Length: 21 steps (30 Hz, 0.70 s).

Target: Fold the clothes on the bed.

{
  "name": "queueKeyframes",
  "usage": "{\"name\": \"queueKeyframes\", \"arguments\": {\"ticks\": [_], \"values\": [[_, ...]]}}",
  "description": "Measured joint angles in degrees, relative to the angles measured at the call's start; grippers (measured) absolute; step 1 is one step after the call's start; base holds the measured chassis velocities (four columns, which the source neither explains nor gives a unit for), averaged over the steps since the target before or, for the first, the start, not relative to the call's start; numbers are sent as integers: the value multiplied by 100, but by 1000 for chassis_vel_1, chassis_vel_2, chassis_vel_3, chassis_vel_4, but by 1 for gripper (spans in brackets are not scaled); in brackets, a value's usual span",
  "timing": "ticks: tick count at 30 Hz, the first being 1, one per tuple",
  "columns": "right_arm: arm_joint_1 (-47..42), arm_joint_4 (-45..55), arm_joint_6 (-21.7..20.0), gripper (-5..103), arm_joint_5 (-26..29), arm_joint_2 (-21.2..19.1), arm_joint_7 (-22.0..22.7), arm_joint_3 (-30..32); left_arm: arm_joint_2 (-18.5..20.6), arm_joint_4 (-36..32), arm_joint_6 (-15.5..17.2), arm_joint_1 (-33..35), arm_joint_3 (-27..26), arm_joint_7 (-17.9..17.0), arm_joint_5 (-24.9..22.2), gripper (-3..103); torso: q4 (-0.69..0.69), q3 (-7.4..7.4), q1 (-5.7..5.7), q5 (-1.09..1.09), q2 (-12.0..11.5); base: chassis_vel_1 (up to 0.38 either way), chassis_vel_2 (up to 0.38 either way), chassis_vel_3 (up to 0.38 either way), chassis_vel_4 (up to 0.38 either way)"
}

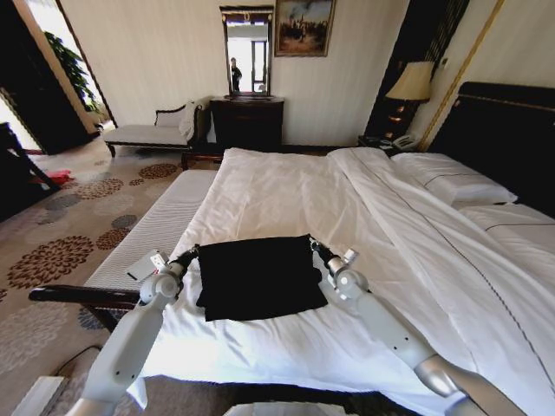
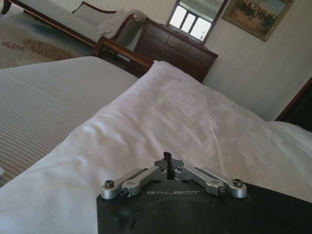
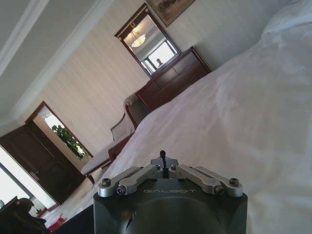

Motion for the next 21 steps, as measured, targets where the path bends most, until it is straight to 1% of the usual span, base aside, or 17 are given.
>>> {"name": "queueKeyframes", "arguments": {"ticks": [3,7,8,12,19,21], "values": [[38,2,100,0,55,49,-82,19,-13,-44,-62,-30,13,22,-104,1,0,0,0,0,0,0,0,0,0],[-48,223,207,0,105,10,-159,33,-17,-464,-169,255,4,181,-291,1,2,0,0,0,0,0,0,0,0],[-48,223,207,0,105,10,-159,33,-17,-464,-169,255,4,181,-291,1,2,0,0,0,0,0,0,0,0],[-250,424,275,0,94,-194,-193,62,96,-758,-284,567,-32,390,-283,1,-2,-1,-1,0,0,0,0,0,0],[-442,579,335,0,88,-234,-164,251,153,-983,-321,862,-139,492,-285,1,2,0,1,0,1,0,0,0,0],[-655,756,335,0,110,-336,-73,342,233,-1120,-320,1038,-155,558,-251,1,1,-1,0,0,1,0,0,0,0]]}}
